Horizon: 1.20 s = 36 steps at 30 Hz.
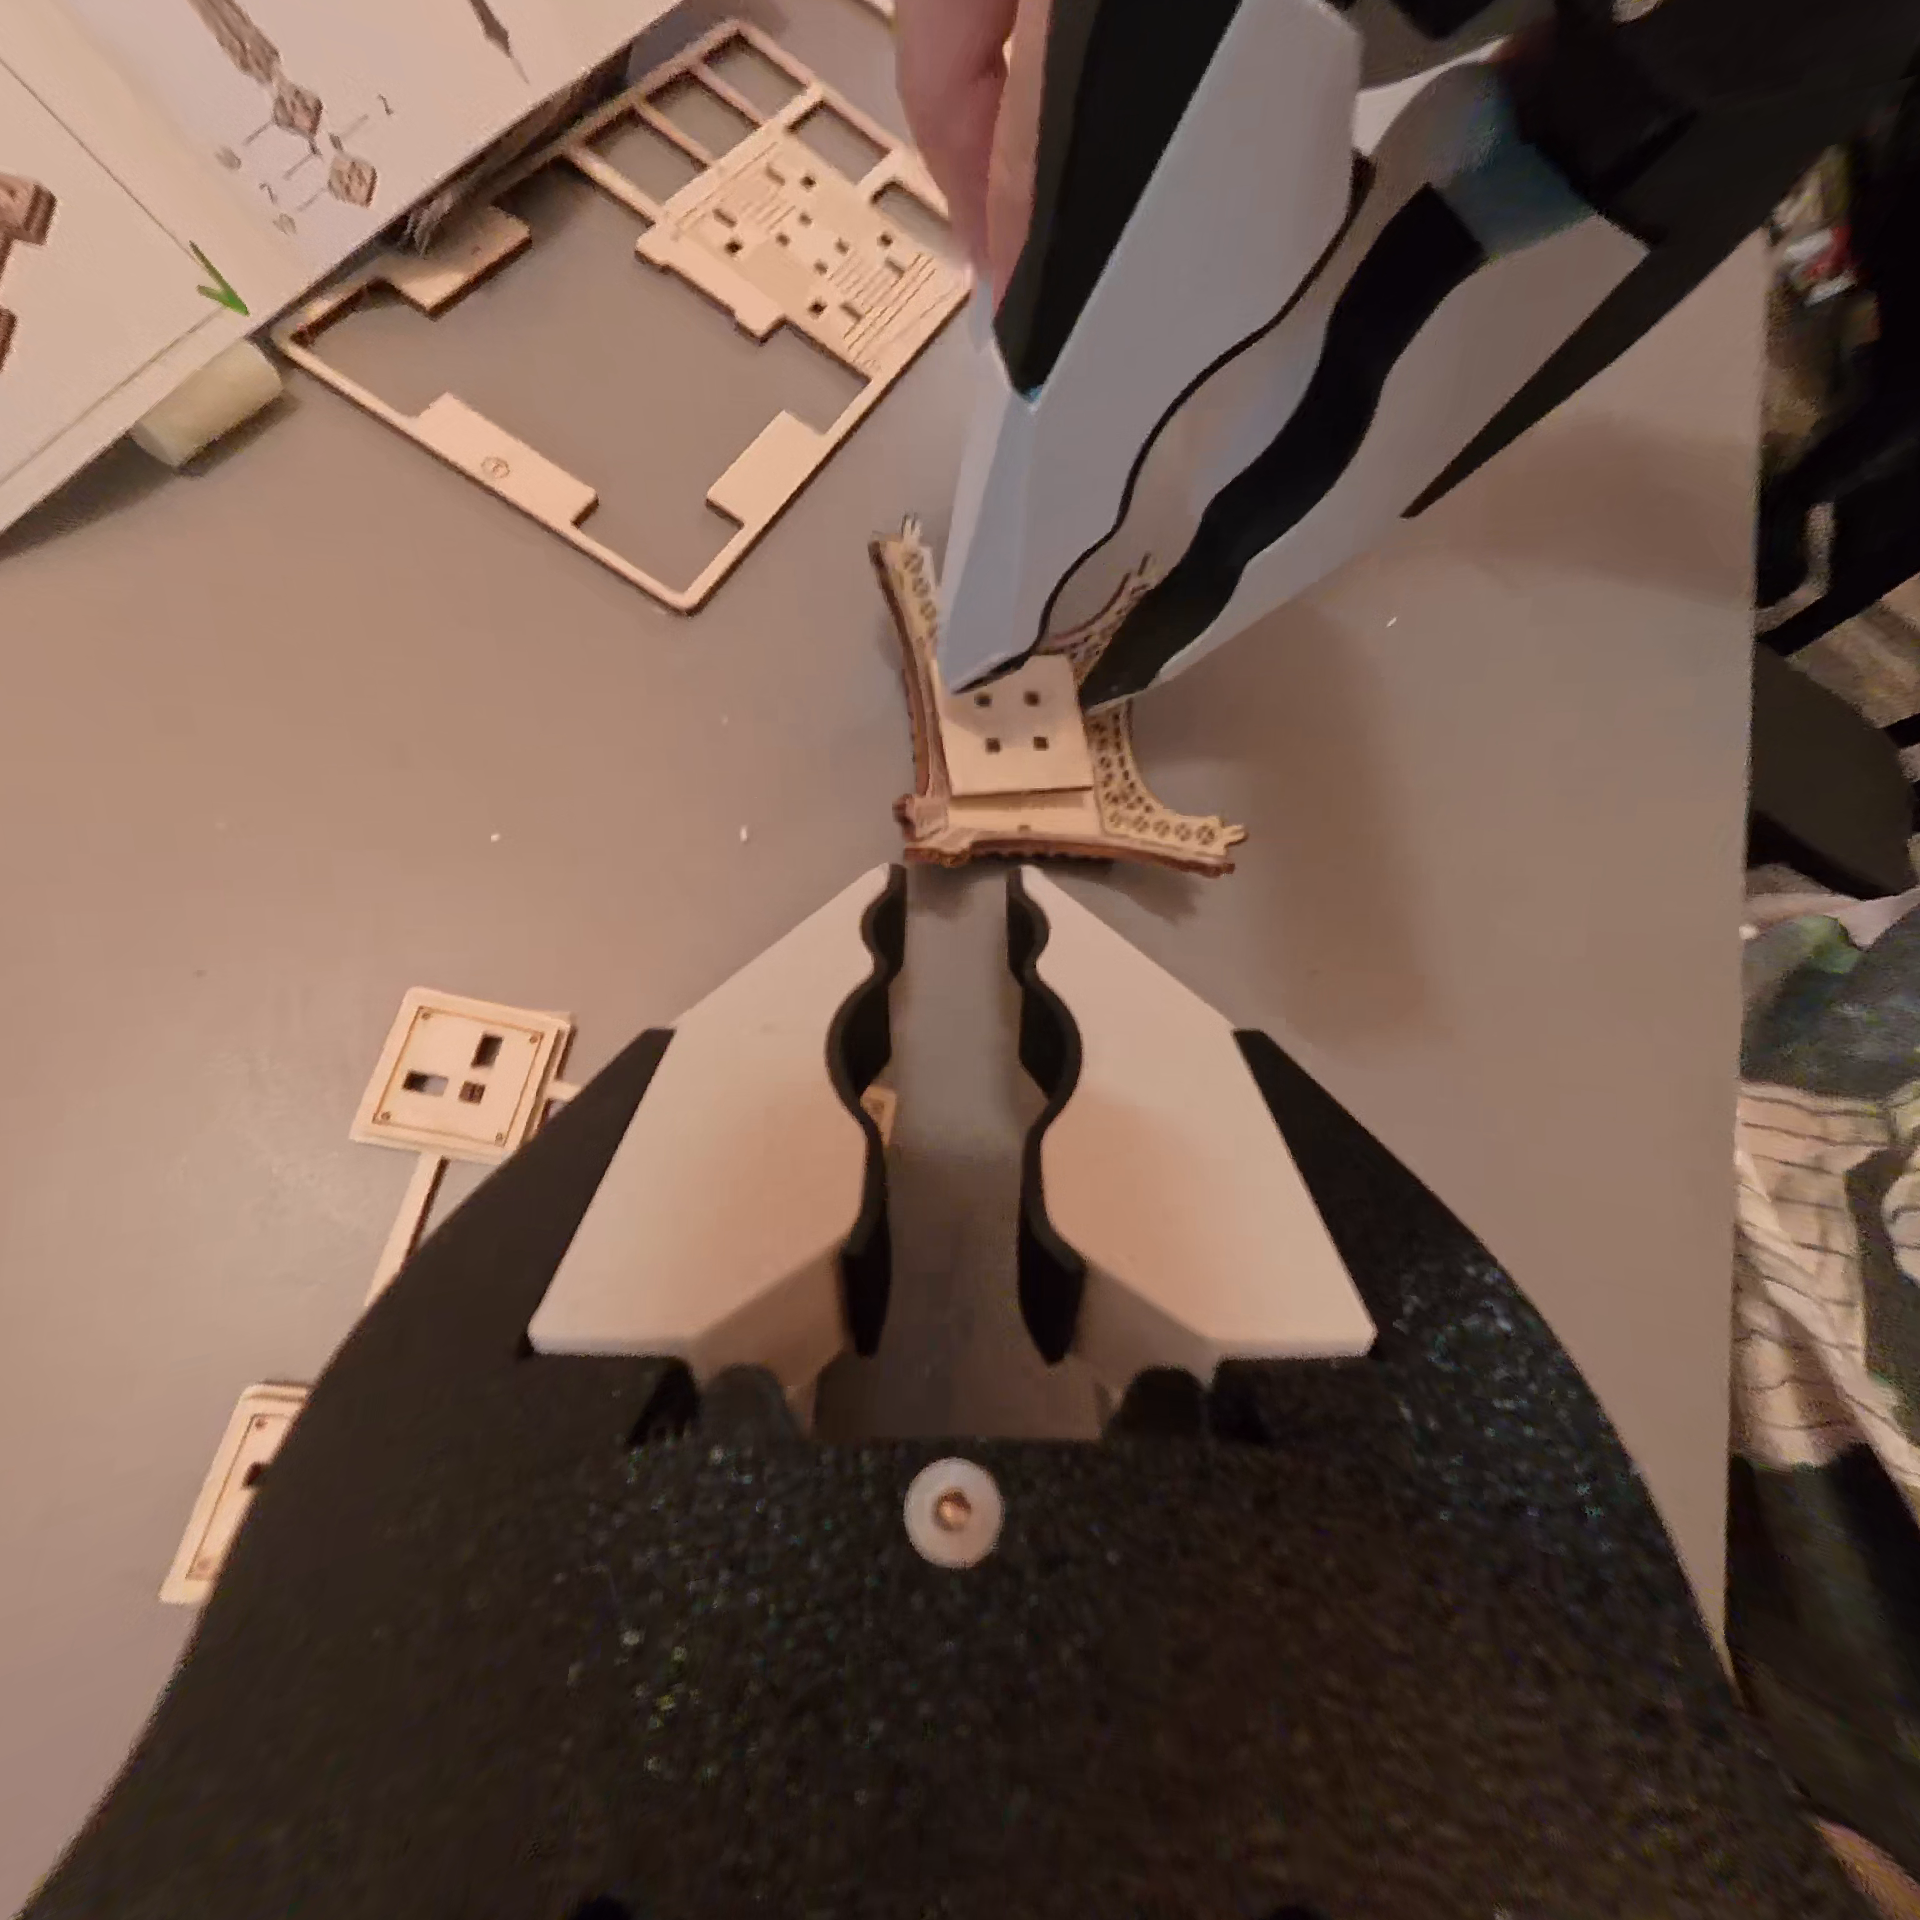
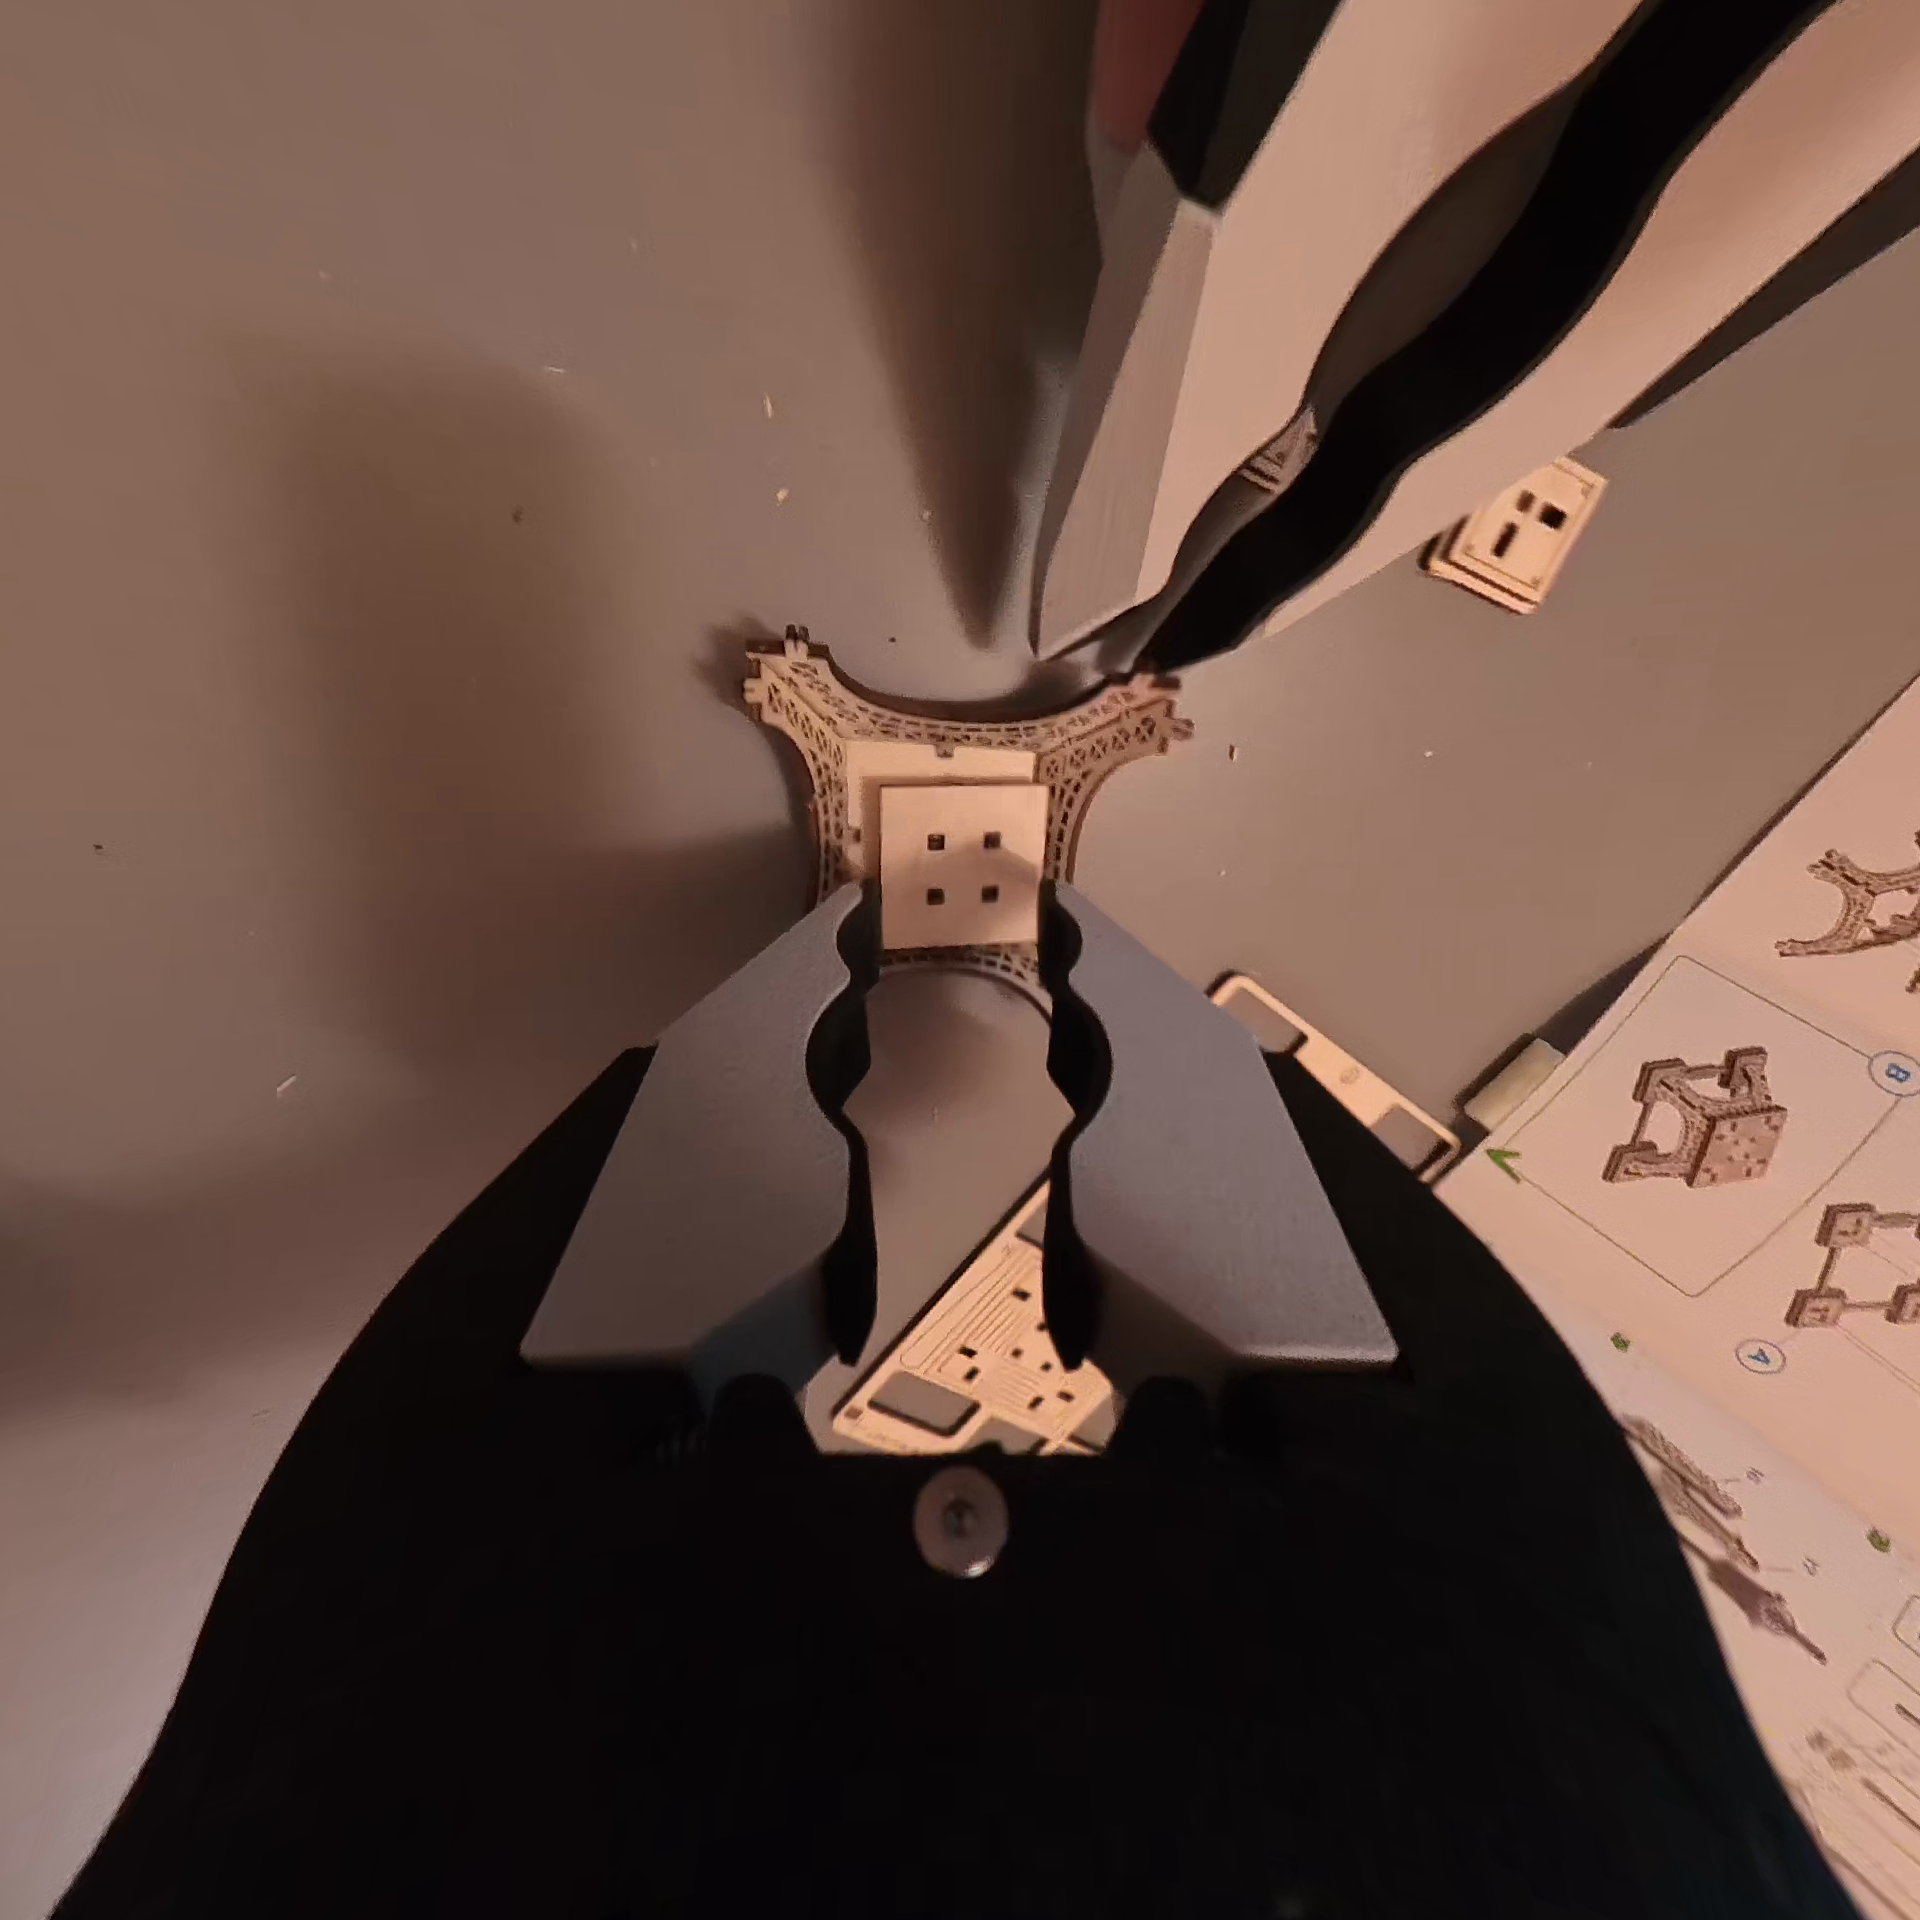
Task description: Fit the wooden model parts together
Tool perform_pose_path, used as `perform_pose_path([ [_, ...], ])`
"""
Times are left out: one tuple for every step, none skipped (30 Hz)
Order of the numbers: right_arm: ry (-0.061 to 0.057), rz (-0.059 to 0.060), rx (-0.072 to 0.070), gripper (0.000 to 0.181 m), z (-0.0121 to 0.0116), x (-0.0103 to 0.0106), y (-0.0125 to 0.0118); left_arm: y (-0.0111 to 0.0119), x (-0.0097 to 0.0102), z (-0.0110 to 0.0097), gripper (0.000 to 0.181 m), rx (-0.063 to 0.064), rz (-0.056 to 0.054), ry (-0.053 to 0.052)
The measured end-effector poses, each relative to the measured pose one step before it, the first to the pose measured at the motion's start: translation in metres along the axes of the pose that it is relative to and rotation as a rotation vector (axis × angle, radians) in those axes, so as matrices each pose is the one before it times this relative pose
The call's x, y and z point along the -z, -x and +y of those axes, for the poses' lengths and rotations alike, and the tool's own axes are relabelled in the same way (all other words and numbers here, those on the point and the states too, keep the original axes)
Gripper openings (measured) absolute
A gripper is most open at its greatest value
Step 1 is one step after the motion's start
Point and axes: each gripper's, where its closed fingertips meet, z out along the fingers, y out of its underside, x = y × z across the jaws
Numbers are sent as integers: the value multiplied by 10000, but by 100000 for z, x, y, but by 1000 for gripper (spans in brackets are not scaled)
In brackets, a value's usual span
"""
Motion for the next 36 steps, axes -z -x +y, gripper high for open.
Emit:
perform_pose_path([
  [11, 42, -77, 27, 110, 377, -140, -132, 72, -319, 16, 104, 113, -203],
  [-53, 5, -91, 23, 44, 394, -109, 6, 47, -111, 16, 128, 49, -70],
  [-115, 25, -96, 20, -34, 252, -130, 166, 48, 36, 16, 72, -69, 17],
  [-156, 1, -66, 18, -102, 67, -64, 245, 95, 88, 16, -14, -157, 58],
  [-109, -37, -7, 18, -48, -117, 32, 215, 138, 22, 16, -88, -171, 27],
  [-8, -4, 30, 18, 68, -183, -12, 126, 141, -106, 16, -97, -126, -67],
  [69, 30, 25, 19, 125, -163, -69, 56, 99, -155, 16, -39, -51, -110],
  [-13, -31, -14, 20, -28, -57, 23, 36, 53, -86, 16, 29, 6, -74],
  [-124, -94, -64, 21, -207, 61, 86, 81, 10, 28, 15, 78, 8, -15],
  [-142, -132, -86, 21, -221, 112, 122, 127, -22, 115, 15, 80, -16, 31],
  [-98, -234, -97, 22, -136, 155, 290, 135, -37, 139, 15, 46, -32, 56],
  [-60, -170, -57, 21, -107, 153, 164, 102, -13, 121, 15, 15, -37, 60],
  [-51, 191, 19, 20, -93, 49, -384, 58, -11, 59, 15, -7, -29, 40],
  [17, 205, 102, 18, 9, -95, -394, 8, 16, -26, 15, -24, -27, -6],
  [103, 2, 108, 17, 136, -240, -58, -28, 16, -48, 15, -28, -7, -21],
  [225, 18, 101, 16, 311, -296, -90, -31, 1, -7, 15, -19, 4, 4],
  [230, 99, 119, 17, 306, -288, -187, 12, 7, 23, 15, -8, -14, 15],
  [99, 11, 112, 16, 108, -235, -14, 38, 2, 33, 16, 2, -19, 11],
  [-61, -78, 59, 15, -127, -89, 91, 34, 11, 29, 15, 16, -9, 8],
  [-123, 76, -47, 19, -228, -37, -176, 15, 22, 2, 15, 21, 2, -4],
  [-41, -36, -46, 20, -101, -40, -13, 0, 15, -13, 15, 12, 12, -19],
  [-1, -117, -32, 20, -31, -52, 147, -3, 11, -12, 15, 9, 11, -15],
  [40, -73, 16, 20, 27, -38, 109, 3, 2, 2, 15, 14, 7, -4],
  [52, 42, 58, 22, 33, 43, -53, -57, -36, 0, 15, 14, 46, -5],
  [165, 153, 81, 26, 226, 124, -228, -191, -60, -60, 16, 17, 133, -40],
  [167, 210, 12, 29, 261, 275, -358, -247, -86, -137, 16, 50, 177, -91],
  [42, 112, -53, 30, 95, 400, -235, -173, -76, -63, 16, 87, 121, -32],
  [-139, -4, -58, 30, -150, 412, -44, 1, -19, 41, 16, 30, -9, 57],
  [-254, -2, -49, 29, -327, 290, -5, 99, 23, 58, 15, -72, -115, 49],
  [-211, -25, -8, 29, -305, 112, 41, 1, 60, -7, 15, -122, -63, 18],
  [-75, -101, -12, 30, -136, -41, 132, -160, 65, -137, 15, -93, 56, -79],
  [55, -84, -41, 32, -6, -114, 94, -138, 39, -216, 15, 25, 97, -138],
  [58, -102, -16, 32, -29, -153, 139, -6, 39, -112, 15, 130, 53, -64],
  [19, -54, 14, 32, -83, -196, 95, 99, 50, 12, 15, 123, -29, 18],
  [63, -12, 54, 32, 17, -214, 43, 108, 64, 6, 15, 40, -67, 5],
  [118, -50, 65, 32, 130, -216, 93, -48, 82, -117, 15, -66, 14, -64],
])
